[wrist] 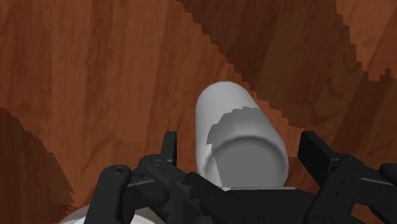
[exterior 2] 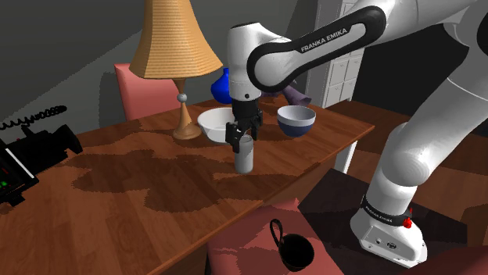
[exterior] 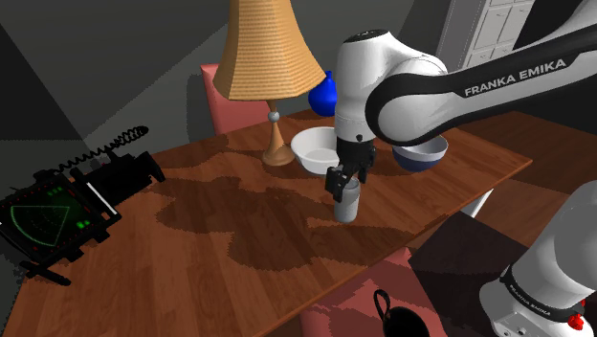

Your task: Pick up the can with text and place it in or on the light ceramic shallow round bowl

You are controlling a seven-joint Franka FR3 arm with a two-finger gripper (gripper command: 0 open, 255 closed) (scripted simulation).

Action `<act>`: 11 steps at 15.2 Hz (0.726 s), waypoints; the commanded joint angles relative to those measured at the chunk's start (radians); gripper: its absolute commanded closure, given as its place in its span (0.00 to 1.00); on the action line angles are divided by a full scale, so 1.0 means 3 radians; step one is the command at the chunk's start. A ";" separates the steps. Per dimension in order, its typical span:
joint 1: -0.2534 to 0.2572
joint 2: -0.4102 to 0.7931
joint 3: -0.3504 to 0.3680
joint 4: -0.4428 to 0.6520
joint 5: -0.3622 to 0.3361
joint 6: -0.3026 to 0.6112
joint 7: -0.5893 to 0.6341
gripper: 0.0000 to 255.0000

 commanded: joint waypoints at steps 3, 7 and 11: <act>0.0000 0.0000 0.0000 0.0000 0.0000 0.0000 0.0000 1.00; -0.0001 0.0000 -0.0001 0.0000 0.0000 0.0000 -0.0002 1.00; 0.0000 -0.0015 -0.0006 0.0033 0.0001 -0.0047 -0.0003 1.00</act>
